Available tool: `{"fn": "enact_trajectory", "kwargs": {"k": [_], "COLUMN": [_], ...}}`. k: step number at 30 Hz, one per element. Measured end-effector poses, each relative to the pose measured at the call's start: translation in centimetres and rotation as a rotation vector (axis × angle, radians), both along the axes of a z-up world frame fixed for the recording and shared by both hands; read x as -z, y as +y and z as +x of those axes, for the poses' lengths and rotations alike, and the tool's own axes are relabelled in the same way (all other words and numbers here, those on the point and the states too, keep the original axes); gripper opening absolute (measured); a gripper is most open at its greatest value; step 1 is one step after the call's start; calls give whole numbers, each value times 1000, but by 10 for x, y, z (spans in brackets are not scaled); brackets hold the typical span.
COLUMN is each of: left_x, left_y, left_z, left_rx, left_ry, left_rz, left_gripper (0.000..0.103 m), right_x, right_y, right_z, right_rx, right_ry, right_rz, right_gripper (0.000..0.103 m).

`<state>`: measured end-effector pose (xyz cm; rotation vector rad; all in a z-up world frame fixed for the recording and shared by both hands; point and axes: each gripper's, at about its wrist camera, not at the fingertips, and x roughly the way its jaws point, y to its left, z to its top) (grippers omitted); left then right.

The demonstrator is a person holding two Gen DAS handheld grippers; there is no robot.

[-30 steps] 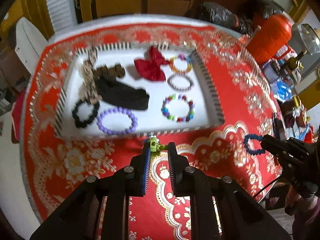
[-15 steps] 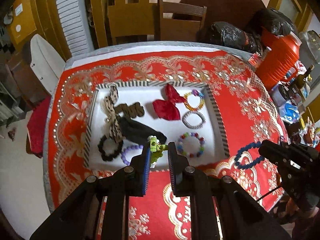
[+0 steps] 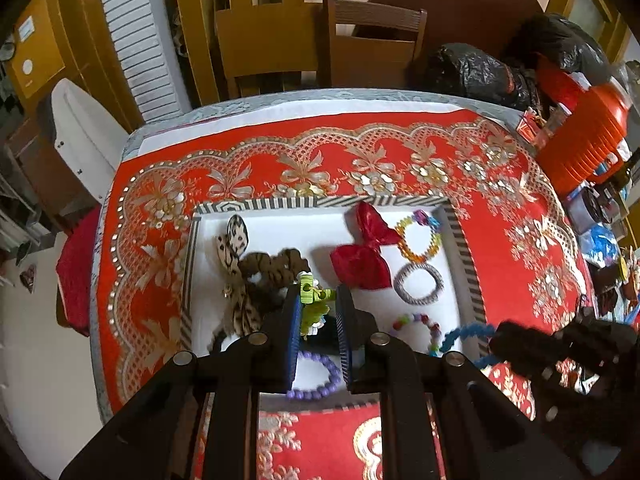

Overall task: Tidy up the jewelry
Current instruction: 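Carry both bracelets into the white tray and open both tools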

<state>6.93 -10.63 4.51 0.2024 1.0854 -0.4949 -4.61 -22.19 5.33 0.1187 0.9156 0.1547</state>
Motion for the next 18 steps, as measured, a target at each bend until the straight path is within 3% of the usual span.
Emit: {"fn": "enact_trajectory", "kwargs": {"k": [10, 18], "left_x": [34, 77], "left_y": [-21, -17], "left_z": [55, 92], "left_rx": [-15, -90], "left_ry": [84, 152], "left_rz": [-40, -30], "left_gripper": [3, 3], "right_x": [41, 99], "right_y": [29, -7], "right_z": [57, 98], "right_rx": [-69, 29], "right_ry": [85, 189], "right_rz": [58, 56], "right_gripper": [8, 8]}}
